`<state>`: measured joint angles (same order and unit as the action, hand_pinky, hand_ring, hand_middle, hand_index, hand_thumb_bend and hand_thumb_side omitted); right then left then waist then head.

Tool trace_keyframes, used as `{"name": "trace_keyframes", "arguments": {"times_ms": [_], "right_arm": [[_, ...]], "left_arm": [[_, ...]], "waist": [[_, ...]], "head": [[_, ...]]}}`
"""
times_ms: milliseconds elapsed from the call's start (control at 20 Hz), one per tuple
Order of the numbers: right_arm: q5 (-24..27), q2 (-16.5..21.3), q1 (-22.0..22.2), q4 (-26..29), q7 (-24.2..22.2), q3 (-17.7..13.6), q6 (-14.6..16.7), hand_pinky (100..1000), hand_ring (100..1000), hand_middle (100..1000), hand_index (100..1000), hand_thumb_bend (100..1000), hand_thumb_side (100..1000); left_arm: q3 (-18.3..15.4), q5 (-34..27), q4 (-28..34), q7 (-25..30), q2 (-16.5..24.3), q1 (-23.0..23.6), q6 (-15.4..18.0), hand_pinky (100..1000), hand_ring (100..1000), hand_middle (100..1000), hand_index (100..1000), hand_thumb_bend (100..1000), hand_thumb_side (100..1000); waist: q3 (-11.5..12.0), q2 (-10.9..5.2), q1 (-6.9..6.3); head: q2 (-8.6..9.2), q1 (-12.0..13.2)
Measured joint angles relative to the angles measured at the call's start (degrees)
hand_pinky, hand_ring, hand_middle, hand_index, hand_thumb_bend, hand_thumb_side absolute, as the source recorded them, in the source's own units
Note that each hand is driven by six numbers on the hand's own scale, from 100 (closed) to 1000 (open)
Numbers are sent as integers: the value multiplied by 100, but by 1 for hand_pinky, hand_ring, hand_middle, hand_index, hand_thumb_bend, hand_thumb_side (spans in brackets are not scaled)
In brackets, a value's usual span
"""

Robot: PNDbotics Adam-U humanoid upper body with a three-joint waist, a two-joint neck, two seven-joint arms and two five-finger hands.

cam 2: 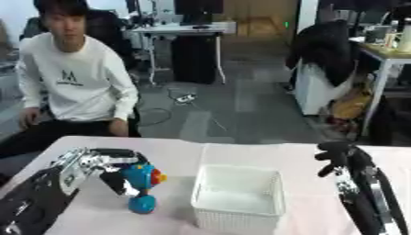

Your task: Pick up objects on the table and place them in the box.

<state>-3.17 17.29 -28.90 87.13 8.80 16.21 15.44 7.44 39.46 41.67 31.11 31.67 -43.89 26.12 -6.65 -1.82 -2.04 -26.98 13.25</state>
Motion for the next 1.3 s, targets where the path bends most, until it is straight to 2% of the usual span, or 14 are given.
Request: {"name": "trace_keyframes", "arguments": {"times_ms": [50, 100, 150, 200, 300, 500, 600, 800, 1050, 1300], "right_arm": [[0, 0, 0, -2, 1, 0, 1, 457, 636, 664, 726, 100, 761], [0, 0, 0, -2, 3, 0, 4, 455, 633, 663, 725, 100, 760], [0, 0, 0, -2, 9, 0, 10, 454, 633, 662, 725, 100, 760], [0, 0, 0, -2, 16, 0, 17, 454, 632, 662, 725, 100, 760], [0, 0, 0, -3, 26, 0, 27, 454, 632, 662, 725, 100, 760], [0, -1, 1, -4, 32, 0, 33, 454, 633, 663, 725, 100, 761], [0, -1, 1, -4, 37, 0, 38, 455, 633, 663, 725, 100, 761], [0, -1, 4, -7, 37, -1, 38, 455, 633, 663, 725, 100, 761], [0, 1, 8, -22, 36, -2, 37, 456, 634, 664, 726, 100, 761], [0, 1, 8, -24, 18, -1, 29, 457, 634, 664, 726, 100, 760]], "left_arm": [[3, -17, -2, -96, -4, 11, -37, 150, 381, 610, 730, 100, 608], [5, -31, -5, -198, -6, 25, -72, 100, 258, 491, 619, 100, 648], [6, -37, -13, -308, -15, 40, -101, 100, 203, 453, 582, 100, 641], [8, -38, -21, -414, -25, 45, -128, 100, 100, 370, 523, 100, 622], [10, -38, -36, -620, -48, 54, -167, 100, 100, 254, 443, 100, 600], [10, -39, -34, -1091, -49, 98, -204, 100, 100, 131, 370, 100, 584], [10, -59, -18, -1312, -49, 98, -202, 100, 100, 100, 356, 100, 583], [10, -114, 123, -1495, -40, 27, -236, 100, 100, 100, 343, 100, 580], [42, -380, 357, -1328, 52, -207, -308, 100, 100, 100, 335, 100, 580], [159, -757, 514, -1167, 49, -473, -216, 100, 100, 100, 334, 100, 581]], "waist": [[0, 0, 0], [0, 0, 0], [0, 0, 0], [0, 0, 0], [0, 0, 0], [1, 0, 4], [2, -1, 4], [40, -6, 5], [88, -65, 4], [112, -82, 3]], "head": [[0, 0], [1, 0], [1, 1], [1, 2], [1, 19], [1, 25], [1, 26], [1, 26], [0, 26], [0, 26]]}}
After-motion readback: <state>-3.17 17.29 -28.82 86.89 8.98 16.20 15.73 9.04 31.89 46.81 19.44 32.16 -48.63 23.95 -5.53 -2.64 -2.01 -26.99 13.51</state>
